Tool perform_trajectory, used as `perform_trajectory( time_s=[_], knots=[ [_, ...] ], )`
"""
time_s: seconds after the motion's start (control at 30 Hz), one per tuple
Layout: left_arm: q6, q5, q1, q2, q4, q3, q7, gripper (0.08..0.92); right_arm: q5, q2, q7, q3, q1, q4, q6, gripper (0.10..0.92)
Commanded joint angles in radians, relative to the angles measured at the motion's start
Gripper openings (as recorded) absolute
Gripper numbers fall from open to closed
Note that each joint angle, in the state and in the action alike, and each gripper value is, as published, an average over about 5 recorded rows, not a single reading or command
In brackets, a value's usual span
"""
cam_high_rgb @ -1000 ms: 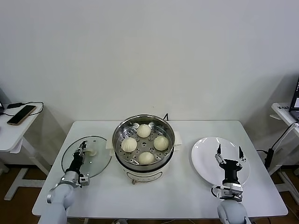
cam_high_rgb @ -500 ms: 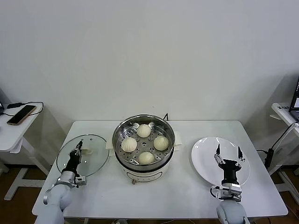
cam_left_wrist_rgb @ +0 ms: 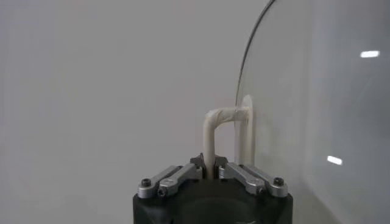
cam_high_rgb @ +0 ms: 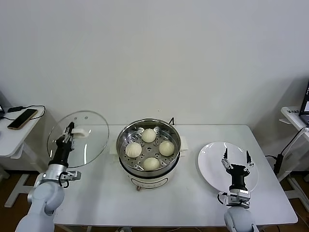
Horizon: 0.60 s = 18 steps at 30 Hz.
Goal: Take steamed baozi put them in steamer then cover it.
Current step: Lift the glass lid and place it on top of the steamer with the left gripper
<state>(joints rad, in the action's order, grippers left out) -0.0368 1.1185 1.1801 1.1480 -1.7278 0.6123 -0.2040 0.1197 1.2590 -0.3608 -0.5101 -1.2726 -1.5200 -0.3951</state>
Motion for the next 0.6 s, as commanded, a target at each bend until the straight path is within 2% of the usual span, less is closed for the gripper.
perform_trajectory(
  time_s=[0.03,0.17,0.33,0.47,0.6],
  knots=[
    [0.129,-0.08,0.047,-0.032,-0.449,-0.193,0.136,0.193,-0.001,-0.005,0.001,-0.005,-0.005,-0.008,0.002,0.823],
    [0.249,-0.045,-0.006,-0.025,-0.473,-0.365,0.22,0.193,-0.003,-0.003,0.003,-0.01,-0.009,-0.008,0.001,0.823],
    [0.38,0.027,-0.092,0.019,-0.443,-0.546,0.314,0.193,-0.01,0.004,0.005,-0.013,-0.01,-0.004,0.002,0.823],
    [0.467,0.106,-0.164,0.088,-0.363,-0.641,0.392,0.193,-0.015,0.011,0.006,-0.015,-0.005,0.004,0.003,0.823],
    [0.509,0.213,-0.207,0.158,-0.277,-0.666,0.461,0.193,-0.018,0.017,0.007,-0.015,0.0,0.013,0.003,0.823]
  ],
)
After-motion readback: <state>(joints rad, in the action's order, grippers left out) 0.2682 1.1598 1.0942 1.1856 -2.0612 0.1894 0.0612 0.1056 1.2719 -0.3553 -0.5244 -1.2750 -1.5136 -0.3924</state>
